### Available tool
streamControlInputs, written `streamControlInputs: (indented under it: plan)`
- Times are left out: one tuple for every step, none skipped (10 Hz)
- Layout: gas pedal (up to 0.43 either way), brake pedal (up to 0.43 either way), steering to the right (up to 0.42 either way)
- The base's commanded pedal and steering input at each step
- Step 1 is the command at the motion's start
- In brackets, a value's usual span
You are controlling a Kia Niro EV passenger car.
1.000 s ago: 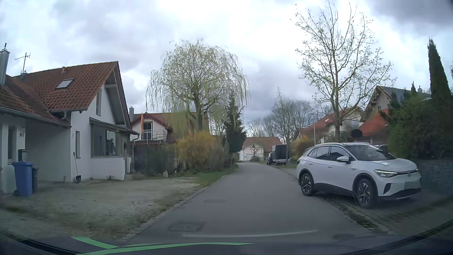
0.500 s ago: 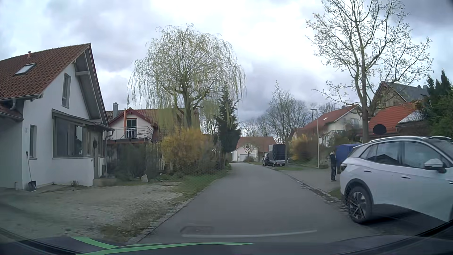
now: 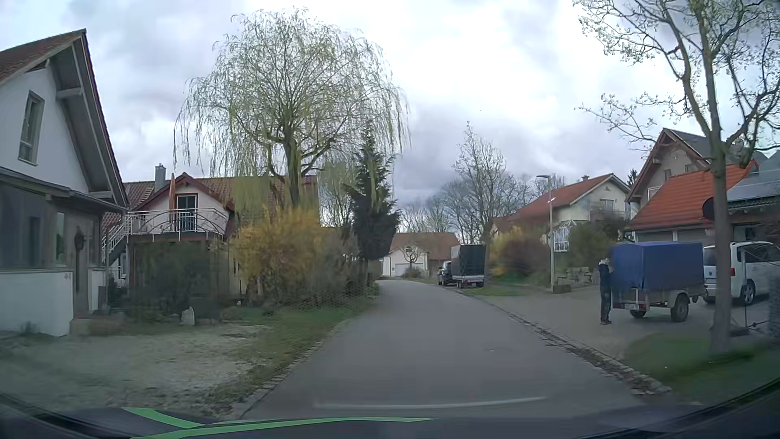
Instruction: Follow the waypoints while adhering to traffic rules and regulations
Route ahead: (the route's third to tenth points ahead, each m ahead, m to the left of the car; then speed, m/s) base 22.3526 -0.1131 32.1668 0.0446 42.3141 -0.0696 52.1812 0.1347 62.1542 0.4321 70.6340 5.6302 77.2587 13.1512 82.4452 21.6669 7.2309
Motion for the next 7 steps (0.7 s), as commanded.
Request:
streamControlInputs:
  plan:
    - [0.197, 0.000, 0.053]
    - [0.197, 0.000, 0.053]
    - [0.197, 0.000, 0.053]
    - [0.197, 0.000, 0.053]
    - [0.197, 0.000, 0.053]
    - [0.197, 0.000, 0.052]
    - [0.197, 0.000, 0.045]
